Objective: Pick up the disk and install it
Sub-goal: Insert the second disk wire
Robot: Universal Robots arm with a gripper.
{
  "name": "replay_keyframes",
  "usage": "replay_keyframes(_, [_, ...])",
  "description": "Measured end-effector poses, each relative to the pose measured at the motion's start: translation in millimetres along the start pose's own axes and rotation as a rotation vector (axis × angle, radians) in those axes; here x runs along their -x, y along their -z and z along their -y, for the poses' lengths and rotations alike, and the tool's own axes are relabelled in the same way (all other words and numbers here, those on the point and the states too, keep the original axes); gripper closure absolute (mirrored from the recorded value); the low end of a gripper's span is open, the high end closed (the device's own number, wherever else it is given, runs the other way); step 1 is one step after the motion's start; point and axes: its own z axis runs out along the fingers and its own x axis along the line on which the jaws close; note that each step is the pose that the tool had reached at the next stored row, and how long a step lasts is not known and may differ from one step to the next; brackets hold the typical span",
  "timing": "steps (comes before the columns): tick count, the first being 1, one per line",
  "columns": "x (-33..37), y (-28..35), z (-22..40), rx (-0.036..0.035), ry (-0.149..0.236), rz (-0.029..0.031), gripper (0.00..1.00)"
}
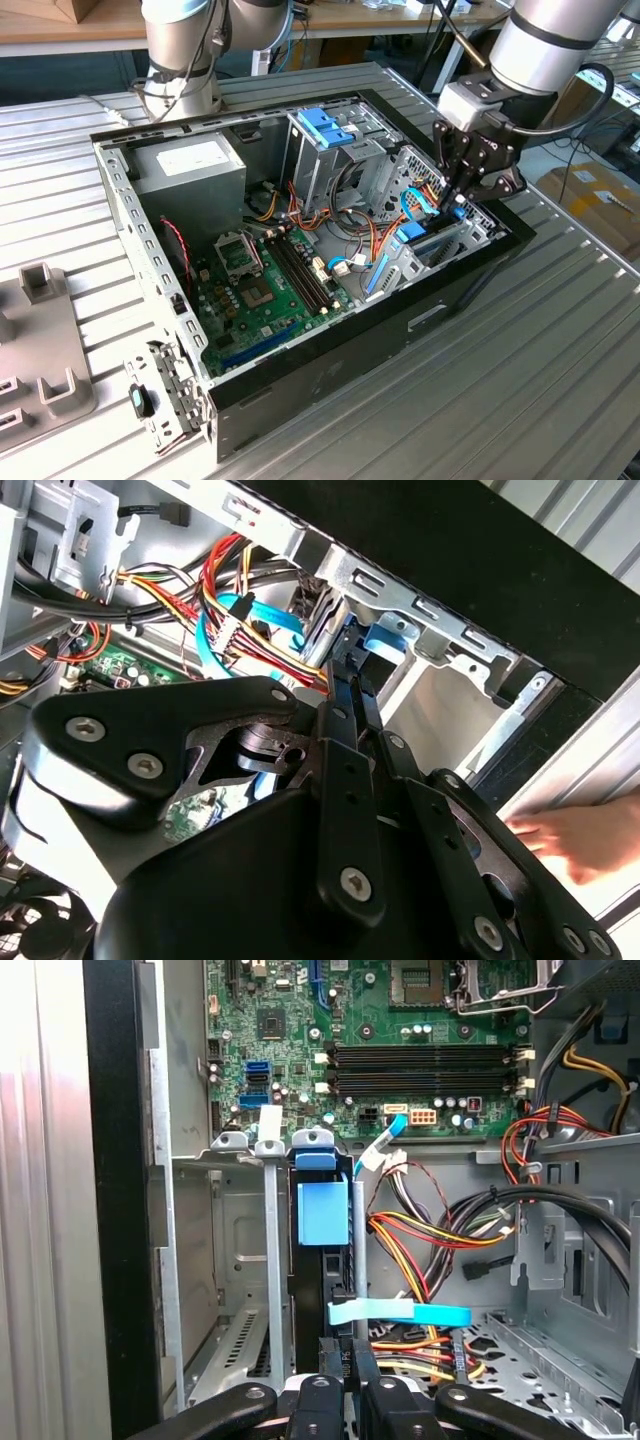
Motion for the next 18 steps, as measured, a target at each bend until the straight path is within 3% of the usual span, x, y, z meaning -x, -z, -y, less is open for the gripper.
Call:
replay_keyframes(10, [0.0,-2.1,-0.1,0.0000,0.000,0.0005,0.84])
replay_keyframes(18, [-0.2,-10.0,-0.6,0.0001,0.000,-0.0007,0.84])
